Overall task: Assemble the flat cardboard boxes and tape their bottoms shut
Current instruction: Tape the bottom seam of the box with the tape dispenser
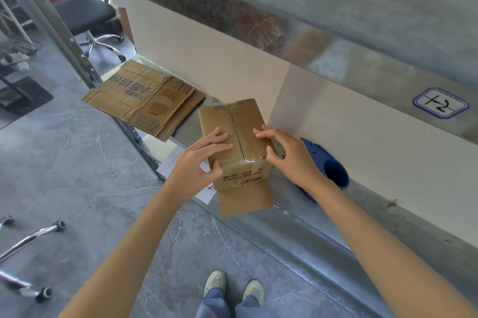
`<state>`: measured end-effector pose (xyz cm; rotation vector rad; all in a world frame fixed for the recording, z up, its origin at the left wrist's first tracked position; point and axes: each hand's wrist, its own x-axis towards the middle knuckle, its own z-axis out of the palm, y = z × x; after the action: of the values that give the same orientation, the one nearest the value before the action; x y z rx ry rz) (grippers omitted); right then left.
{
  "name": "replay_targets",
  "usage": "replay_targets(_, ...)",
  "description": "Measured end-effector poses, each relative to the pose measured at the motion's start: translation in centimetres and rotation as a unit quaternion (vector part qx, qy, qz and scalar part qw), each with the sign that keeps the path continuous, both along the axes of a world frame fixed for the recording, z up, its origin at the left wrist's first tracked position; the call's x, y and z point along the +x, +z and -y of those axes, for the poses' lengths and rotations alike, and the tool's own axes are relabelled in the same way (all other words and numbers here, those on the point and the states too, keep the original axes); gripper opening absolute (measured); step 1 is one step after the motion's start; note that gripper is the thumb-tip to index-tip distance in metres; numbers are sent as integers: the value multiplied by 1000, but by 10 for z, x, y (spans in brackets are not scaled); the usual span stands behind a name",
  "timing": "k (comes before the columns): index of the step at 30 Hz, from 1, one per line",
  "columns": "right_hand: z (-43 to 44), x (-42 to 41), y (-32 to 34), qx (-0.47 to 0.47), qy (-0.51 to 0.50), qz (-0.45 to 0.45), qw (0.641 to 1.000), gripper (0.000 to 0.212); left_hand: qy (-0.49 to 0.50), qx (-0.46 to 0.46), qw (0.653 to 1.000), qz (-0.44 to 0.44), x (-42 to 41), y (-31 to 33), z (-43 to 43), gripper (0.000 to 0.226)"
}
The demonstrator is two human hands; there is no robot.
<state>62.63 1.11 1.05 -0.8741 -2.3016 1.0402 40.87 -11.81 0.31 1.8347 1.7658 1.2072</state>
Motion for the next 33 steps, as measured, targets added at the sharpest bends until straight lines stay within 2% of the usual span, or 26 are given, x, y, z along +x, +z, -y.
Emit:
replay_targets(3, 1, 4, 7, -34, 20, -3, 999, 42, 5, -13, 1000, 25, -2, 0, 4, 55)
replay_targets(9, 0, 5, 9, -28, 15, 16, 999, 60, -14, -27, 999, 28, -4, 2, 7, 56)
replay_targets(16, -1, 6, 5, 0, 21, 21, 1000, 54, -4, -38, 999, 22, -4, 5, 4, 58)
replay_targets(19, -3, 8, 4, -16, 34, 33, 999, 54, -15, -54, 998, 42, -6, 7, 5, 60)
replay_targets(25, -12, 11, 9, 7, 81, 81, 993, 80, -40, -83, 994, 55, -14, 9, 6, 63)
replay_targets(33, -13, 4, 6, 2, 61, 43, 997, 48, -7, -43, 997, 65, -7, 3, 8, 48)
